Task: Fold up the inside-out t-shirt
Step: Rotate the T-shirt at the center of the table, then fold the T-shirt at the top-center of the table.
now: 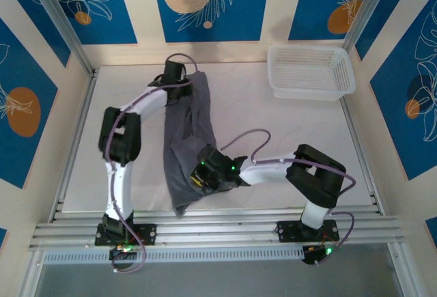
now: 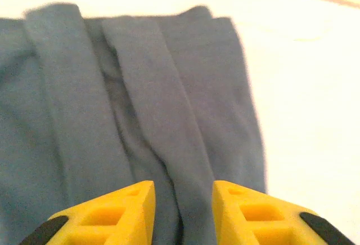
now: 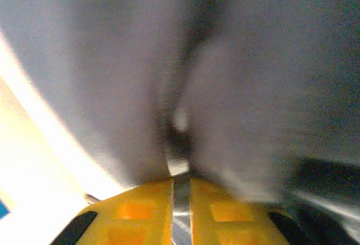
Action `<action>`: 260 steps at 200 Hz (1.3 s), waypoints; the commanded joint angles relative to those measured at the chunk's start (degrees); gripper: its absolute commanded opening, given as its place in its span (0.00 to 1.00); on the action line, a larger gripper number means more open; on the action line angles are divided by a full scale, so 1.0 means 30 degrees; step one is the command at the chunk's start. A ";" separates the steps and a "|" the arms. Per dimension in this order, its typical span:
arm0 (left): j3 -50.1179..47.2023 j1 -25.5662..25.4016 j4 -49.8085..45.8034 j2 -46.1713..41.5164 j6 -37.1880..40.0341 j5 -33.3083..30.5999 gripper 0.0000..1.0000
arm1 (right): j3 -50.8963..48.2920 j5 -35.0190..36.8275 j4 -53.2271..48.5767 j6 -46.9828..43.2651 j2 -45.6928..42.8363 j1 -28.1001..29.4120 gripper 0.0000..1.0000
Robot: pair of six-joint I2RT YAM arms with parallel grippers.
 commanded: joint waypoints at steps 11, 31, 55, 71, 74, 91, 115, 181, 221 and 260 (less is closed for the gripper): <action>-0.5170 0.0197 0.1027 -0.8292 0.0087 0.1240 0.38 | 0.1989 0.3560 -0.9394 -1.2499 -0.2879 0.0300 0.30; -0.8887 0.0148 -0.0288 -1.2248 -0.1559 0.1330 0.41 | 0.0252 0.1189 -1.0052 -1.4590 -0.4274 -0.2083 0.50; -1.3085 0.0056 -0.1316 -1.6162 -0.2710 0.2974 0.47 | -0.2640 -0.3689 -0.7503 -1.5637 -0.5825 -0.5509 0.56; -1.5526 -0.0026 -0.2382 -1.8638 -0.3155 0.3729 0.50 | -0.3893 -0.6088 -0.6265 -1.5796 -0.6466 -0.6921 0.60; -1.5902 -0.0002 -0.2646 -1.9077 -0.3193 0.3852 0.51 | -0.4050 -0.6360 -0.6107 -1.5776 -0.6509 -0.7057 0.61; -1.7520 -0.0024 -0.4389 -2.1221 -0.3413 0.4197 0.56 | -0.4866 -0.7656 -0.5097 -1.5581 -0.6386 -0.7344 0.64; -1.9236 0.0000 -0.5765 -2.2869 -0.4056 0.5576 0.60 | -0.5663 -0.9581 -0.2639 -1.4293 -0.5086 -0.7315 0.63; -2.3100 -0.0281 -0.7757 -2.4675 -0.6122 0.6152 0.60 | -0.5773 -1.0103 -0.0234 -1.2145 -0.3144 -0.6325 0.51; -2.5391 -0.1770 -0.7786 -2.5816 -0.8606 0.6644 0.59 | -0.6327 -0.9729 0.1178 -1.0296 -0.3381 -0.5302 0.30; -2.6106 -0.3631 -0.6736 -2.5505 -1.0547 0.6777 0.58 | -0.6209 -0.9046 0.0300 -0.9822 -0.4794 -0.5004 0.00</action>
